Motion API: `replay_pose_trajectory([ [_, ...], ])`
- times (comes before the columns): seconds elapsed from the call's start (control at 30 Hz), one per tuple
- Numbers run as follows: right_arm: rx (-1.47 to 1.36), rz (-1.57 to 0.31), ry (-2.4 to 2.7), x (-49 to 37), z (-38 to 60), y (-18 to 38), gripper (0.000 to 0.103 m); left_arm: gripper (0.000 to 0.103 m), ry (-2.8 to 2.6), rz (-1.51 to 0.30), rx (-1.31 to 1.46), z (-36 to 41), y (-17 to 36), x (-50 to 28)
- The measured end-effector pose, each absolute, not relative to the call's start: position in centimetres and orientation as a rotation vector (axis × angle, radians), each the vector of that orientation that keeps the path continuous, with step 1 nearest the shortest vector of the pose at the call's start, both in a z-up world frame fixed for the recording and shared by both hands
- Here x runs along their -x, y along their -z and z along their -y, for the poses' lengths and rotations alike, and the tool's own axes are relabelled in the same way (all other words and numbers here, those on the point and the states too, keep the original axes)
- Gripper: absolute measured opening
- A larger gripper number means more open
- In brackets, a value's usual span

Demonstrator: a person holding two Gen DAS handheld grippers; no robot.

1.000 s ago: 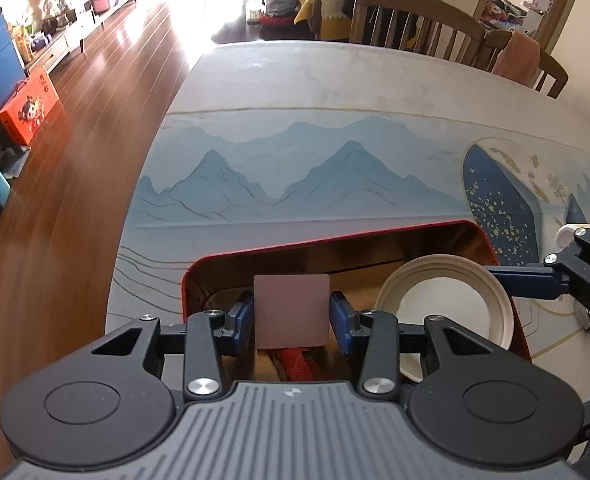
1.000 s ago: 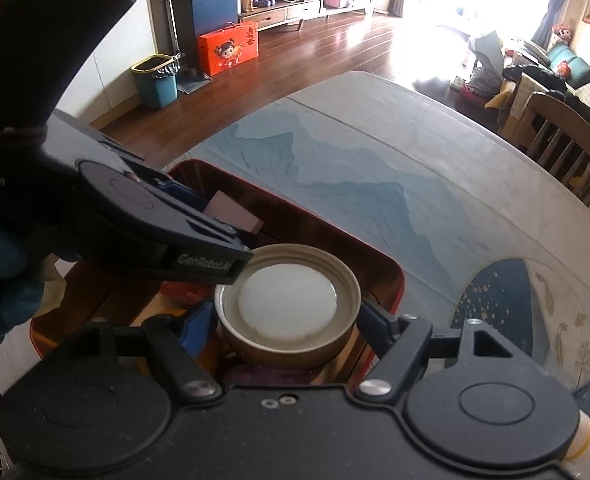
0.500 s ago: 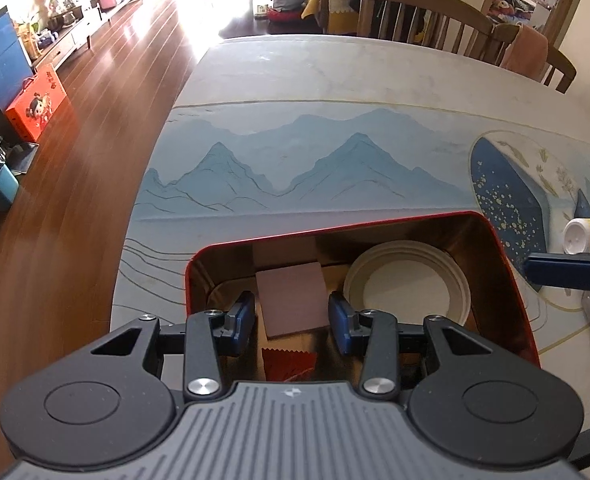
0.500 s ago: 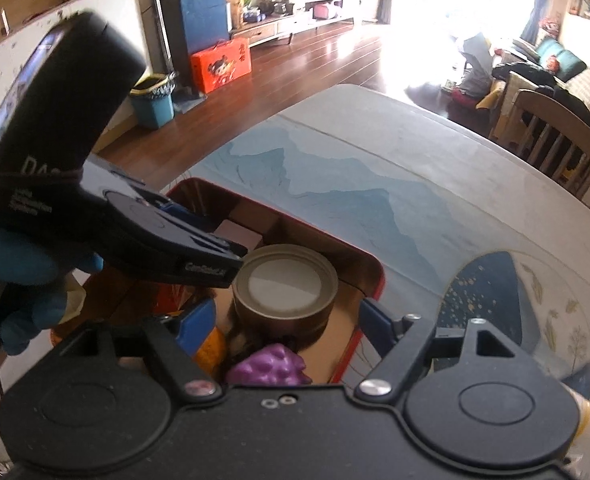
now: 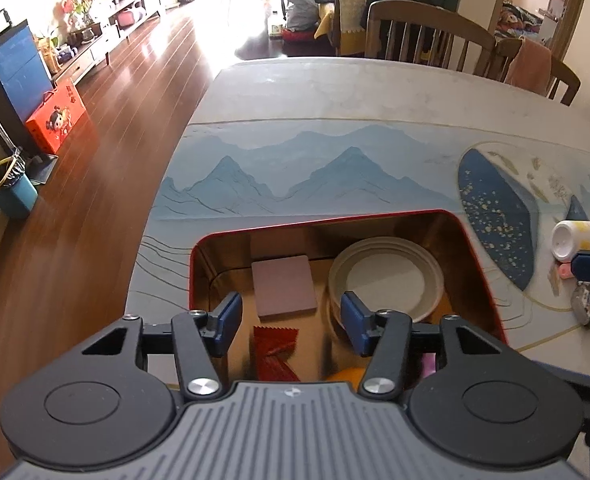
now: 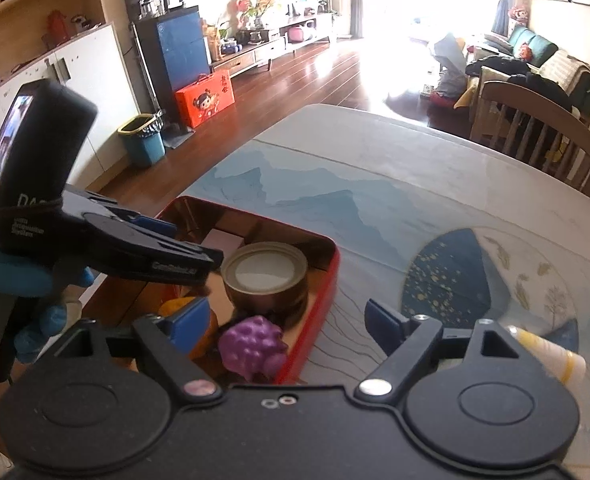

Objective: Organize rigid objects
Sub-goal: 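Move both grippers back over the white bottle and white sunglasses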

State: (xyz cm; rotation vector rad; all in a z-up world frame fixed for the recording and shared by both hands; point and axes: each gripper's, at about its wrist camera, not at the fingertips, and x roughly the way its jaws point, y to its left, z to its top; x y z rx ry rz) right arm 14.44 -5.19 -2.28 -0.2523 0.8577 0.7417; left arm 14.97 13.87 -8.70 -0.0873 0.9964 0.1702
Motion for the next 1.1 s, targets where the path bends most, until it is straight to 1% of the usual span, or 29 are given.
replay_pose_trajectory([
  [0.03,0.245,-0.856,-0.743,-14.3,5.7,2.2,0.087,0.054,-0.170,-0.992,0.094,-13.7,8.5,-14.8],
  [0.1,0.227,-0.854,-0.743,-14.1,6.6,2.0,0.089,0.058,-0.167,-0.988,0.126,-13.4,8.0,-14.3],
  [0.3,0.183,-0.833,-0.718,-13.6,10.4,1.1,0.093,0.059,-0.133,-0.953,0.172,-11.3,6.5,-13.0],
  [0.33,0.173,-0.831,-0.712,-13.6,11.2,1.0,0.097,0.060,-0.126,-0.946,0.175,-10.8,6.2,-12.8],
  [0.4,0.155,-0.821,-0.690,-13.5,12.8,0.8,0.102,0.066,-0.120,-0.926,0.174,-9.7,5.7,-12.4],
  [0.43,0.147,-0.818,-0.681,-13.5,13.5,0.8,0.102,0.067,-0.122,-0.913,0.169,-9.0,5.5,-12.2],
  [0.5,0.130,-0.817,-0.661,-13.4,15.3,0.8,0.102,0.080,-0.128,-0.883,0.164,-7.9,4.8,-11.9],
  [0.53,0.121,-0.818,-0.651,-13.5,16.1,0.8,0.102,0.081,-0.124,-0.870,0.169,-7.4,4.5,-11.9],
  [0.73,0.082,-0.830,-0.588,-13.8,20.9,1.5,0.103,0.083,-0.096,-0.822,0.163,-3.9,3.5,-12.0],
  [1.1,0.117,-0.855,-0.517,-15.0,27.5,3.5,0.103,0.083,-0.015,-0.827,0.148,3.2,4.1,-14.2],
])
